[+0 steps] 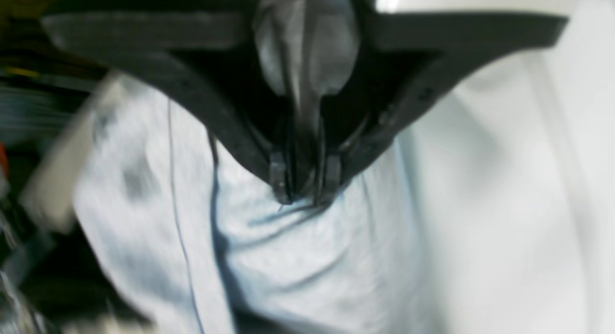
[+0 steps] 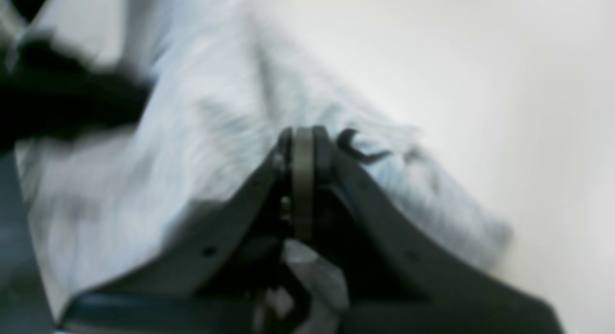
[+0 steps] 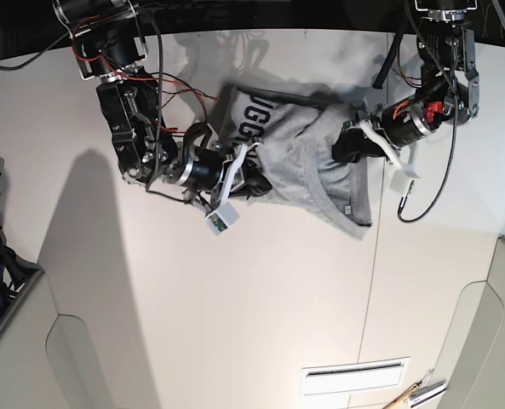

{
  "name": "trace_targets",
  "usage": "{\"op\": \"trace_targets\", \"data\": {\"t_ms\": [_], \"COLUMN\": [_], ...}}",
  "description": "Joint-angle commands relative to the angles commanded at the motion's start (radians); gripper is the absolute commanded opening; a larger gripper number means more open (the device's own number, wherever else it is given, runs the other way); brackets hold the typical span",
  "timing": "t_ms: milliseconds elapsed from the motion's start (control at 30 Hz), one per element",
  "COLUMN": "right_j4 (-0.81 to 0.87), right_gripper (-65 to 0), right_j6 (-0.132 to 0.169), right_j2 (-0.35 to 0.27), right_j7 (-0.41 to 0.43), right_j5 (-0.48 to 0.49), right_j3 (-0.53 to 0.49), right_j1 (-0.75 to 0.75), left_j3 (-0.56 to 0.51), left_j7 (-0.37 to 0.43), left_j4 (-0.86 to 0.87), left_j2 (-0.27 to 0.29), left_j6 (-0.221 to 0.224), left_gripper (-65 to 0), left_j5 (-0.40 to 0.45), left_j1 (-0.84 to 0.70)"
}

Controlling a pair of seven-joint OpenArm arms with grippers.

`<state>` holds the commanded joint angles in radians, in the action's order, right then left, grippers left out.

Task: Fold the T-shirt properly
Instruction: 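Flatten the folded bundle with both grippers and release it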

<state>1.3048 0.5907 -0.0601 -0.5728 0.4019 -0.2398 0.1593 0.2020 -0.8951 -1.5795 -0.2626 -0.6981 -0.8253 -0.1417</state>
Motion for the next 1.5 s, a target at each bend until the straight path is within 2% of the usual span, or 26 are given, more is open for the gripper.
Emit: {"op": "trace_targets", "data": {"t_ms": [100,267,367,500,633,767,967,1133,1267,1367,1500], "right_j4": [0.095,0.211,0.243,0.261,0.261,0.261,0.252,0.239,0.239,0.239,0.239], "right_gripper": [-65.0,-65.0,-65.0,-65.0,-65.0,-65.0,-65.0,-65.0,-65.0,-65.0,-65.0], "right_j6": [-0.001,-0.003,-0.003,-0.004,-0.004,-0.004,-0.004,-0.004,-0.004,-0.004,-0.003], "right_j2": [-0.001,0.000,0.000,0.000,0.000,0.000,0.000,0.019,0.029,0.027,0.027], "right_j7": [0.000,0.000,0.000,0.000,0.000,0.000,0.000,-0.015,-0.015,-0.015,-0.014], "right_j5": [0.004,0.006,0.006,0.006,0.006,0.009,0.005,0.020,0.028,0.029,0.061], "right_j3": [0.000,0.000,0.002,0.035,0.115,0.176,0.179,0.179,0.179,0.179,0.179], "right_j1": [-0.090,-0.202,-0.204,-0.200,-0.183,-0.179,-0.180,-0.206,-0.234,-0.261,-0.308], "left_j3": [0.000,0.000,0.000,0.000,0.009,0.061,0.099,0.099,0.098,0.098,0.098], "left_j7": [0.032,0.029,0.007,-0.086,-0.089,-0.090,-0.148,-0.096,-0.096,-0.096,-0.094], "left_j4": [0.016,0.043,0.005,-0.109,-0.180,-0.216,-0.211,-0.161,-0.113,-0.093,-0.061], "left_j2": [0.000,-0.003,-0.031,-0.096,-0.137,-0.137,-0.132,-0.122,-0.110,-0.077,-0.032], "left_j6": [0.000,0.000,0.000,0.000,0.000,0.000,0.000,0.000,0.000,0.000,0.000], "left_gripper": [-56.0,-56.0,-56.0,-56.0,-56.0,-56.0,-56.0,-56.0,-56.0,-56.0,-56.0], "left_j5": [0.046,0.035,-0.027,-0.124,-0.159,-0.159,-0.165,-0.145,-0.128,-0.117,-0.037], "left_j1": [0.056,0.128,0.142,0.090,0.007,-0.099,-0.198,-0.190,-0.162,-0.142,-0.096]}}
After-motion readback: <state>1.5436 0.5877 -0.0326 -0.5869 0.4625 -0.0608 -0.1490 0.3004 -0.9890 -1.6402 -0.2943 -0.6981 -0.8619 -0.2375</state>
